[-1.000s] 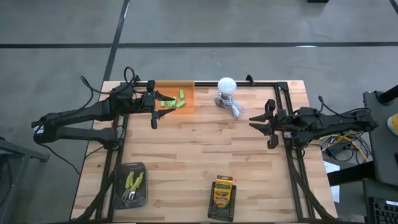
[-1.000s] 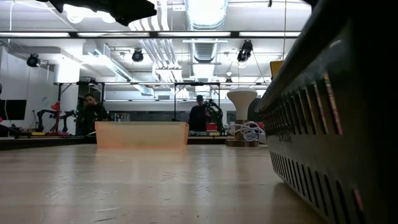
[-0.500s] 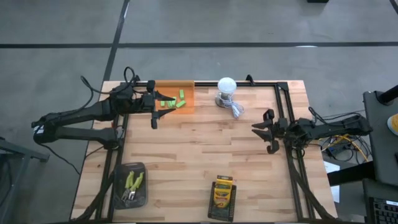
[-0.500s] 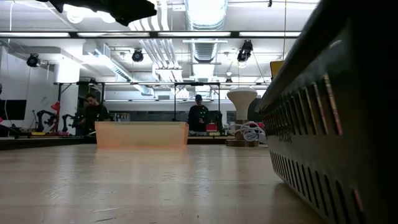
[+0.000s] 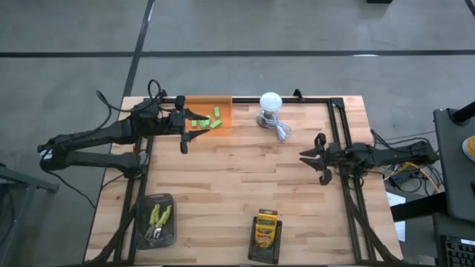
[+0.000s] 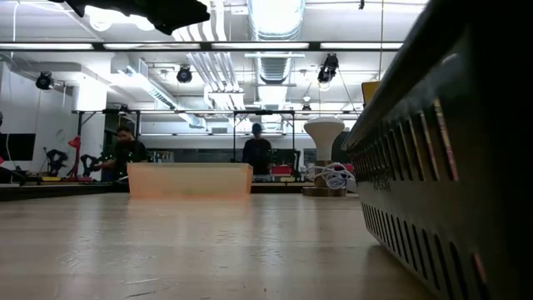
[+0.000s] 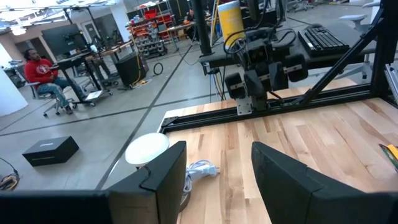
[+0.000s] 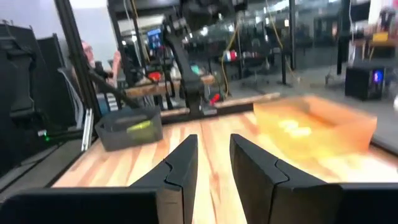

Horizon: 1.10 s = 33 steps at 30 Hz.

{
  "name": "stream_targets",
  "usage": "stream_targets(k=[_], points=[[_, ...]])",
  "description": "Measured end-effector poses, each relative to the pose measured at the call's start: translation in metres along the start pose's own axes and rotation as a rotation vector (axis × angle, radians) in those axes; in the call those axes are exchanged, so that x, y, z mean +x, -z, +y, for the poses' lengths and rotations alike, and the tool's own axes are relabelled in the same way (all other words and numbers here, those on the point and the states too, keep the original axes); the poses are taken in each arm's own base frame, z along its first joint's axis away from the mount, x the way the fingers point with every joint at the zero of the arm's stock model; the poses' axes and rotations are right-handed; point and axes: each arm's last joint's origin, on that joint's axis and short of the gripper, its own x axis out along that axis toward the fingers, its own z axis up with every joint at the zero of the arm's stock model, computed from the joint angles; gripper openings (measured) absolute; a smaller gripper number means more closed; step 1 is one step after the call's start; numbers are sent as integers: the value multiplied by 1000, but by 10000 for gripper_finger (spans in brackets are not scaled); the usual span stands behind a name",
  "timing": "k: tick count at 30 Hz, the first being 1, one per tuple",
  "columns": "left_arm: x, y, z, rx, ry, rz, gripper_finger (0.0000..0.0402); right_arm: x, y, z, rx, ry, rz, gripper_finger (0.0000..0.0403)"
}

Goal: Pick & Place School Supplies
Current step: Return to Home Position

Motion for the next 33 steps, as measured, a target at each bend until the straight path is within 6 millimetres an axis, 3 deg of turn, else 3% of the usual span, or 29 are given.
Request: stream_targets(k=[5,11,19,33], points=[[0,0,0,0,0,0,188,-9,-8,0,-79,-22,-88,91],[0,0,0,0,1,0,188,-11,3,-2,-27,-15,24,91],[0,1,0,-1,3,7,188,-10,4,-2,82,-12,41,91],[0,1,0,-1,3,7,188,-10,5,-2,68,-11,45,91]])
